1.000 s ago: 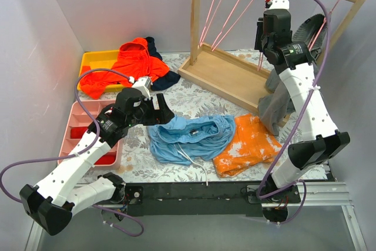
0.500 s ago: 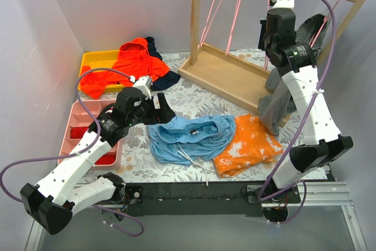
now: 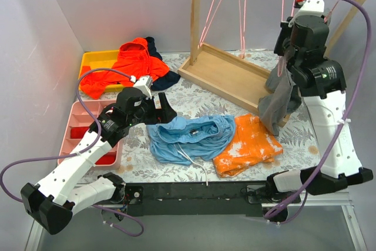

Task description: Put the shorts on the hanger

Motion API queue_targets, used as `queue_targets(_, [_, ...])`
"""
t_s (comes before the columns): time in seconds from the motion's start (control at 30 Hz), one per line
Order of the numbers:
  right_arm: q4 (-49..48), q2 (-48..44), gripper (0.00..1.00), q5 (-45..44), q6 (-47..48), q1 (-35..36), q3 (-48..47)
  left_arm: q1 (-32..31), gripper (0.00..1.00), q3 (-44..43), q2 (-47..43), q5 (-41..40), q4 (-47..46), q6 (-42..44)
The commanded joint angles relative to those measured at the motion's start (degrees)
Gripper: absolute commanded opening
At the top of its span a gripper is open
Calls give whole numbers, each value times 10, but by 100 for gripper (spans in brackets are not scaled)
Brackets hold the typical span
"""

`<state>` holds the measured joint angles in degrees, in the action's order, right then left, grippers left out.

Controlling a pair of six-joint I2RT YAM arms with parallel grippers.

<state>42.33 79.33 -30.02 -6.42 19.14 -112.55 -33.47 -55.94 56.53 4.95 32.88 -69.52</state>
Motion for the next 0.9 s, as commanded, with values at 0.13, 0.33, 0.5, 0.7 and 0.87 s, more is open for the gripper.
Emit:
queue_targets(0.13, [41,-93,1,83,-40,0,58,2,89,4,-2,10,-12,-1])
queue_targets(0.33, [63,-168,1,180,-69,0,123,2,90,14,-2,1,-23,-10])
queue_targets(0.5, [62,-239,1,266,-86,0,170,2,90,27,6,-6,-33,-38])
queue_targets(0.7, [52,-282,1,380,-95,0,180,2,91,30,13,-24,-40,-65])
queue_targets(0.87, [58,-245,1,505,-97,1,194,2,91,25,31,-96,2,-98])
